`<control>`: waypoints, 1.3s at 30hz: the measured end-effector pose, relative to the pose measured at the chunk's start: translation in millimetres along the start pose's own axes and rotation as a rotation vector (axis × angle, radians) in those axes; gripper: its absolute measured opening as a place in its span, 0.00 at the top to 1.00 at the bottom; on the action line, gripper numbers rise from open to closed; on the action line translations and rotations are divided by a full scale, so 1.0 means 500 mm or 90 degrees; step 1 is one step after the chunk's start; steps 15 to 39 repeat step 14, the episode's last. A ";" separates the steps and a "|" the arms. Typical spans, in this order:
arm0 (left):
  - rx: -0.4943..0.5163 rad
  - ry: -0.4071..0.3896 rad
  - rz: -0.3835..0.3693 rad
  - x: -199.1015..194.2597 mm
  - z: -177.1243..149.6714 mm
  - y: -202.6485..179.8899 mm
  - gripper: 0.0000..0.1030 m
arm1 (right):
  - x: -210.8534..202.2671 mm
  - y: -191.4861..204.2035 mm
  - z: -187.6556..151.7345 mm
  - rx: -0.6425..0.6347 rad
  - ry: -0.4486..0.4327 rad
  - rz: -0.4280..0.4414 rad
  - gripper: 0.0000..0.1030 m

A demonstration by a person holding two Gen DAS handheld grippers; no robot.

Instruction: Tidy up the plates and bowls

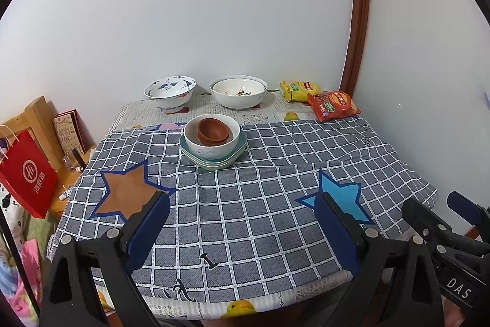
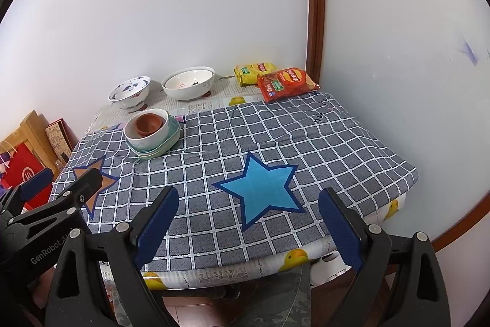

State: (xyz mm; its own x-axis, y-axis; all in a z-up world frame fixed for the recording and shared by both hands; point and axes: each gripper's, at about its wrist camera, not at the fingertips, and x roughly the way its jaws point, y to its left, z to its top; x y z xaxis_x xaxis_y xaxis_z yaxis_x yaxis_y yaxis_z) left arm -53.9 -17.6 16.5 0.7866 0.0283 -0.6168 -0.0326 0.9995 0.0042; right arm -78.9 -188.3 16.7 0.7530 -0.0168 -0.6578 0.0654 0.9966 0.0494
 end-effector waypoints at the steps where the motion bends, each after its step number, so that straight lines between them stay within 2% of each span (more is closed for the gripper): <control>1: 0.001 0.000 0.001 0.000 -0.001 0.000 0.07 | 0.000 0.000 0.000 0.000 -0.001 0.001 0.11; 39: 0.000 0.003 0.000 0.002 -0.003 -0.005 0.07 | -0.003 0.000 -0.001 -0.003 -0.006 -0.003 0.11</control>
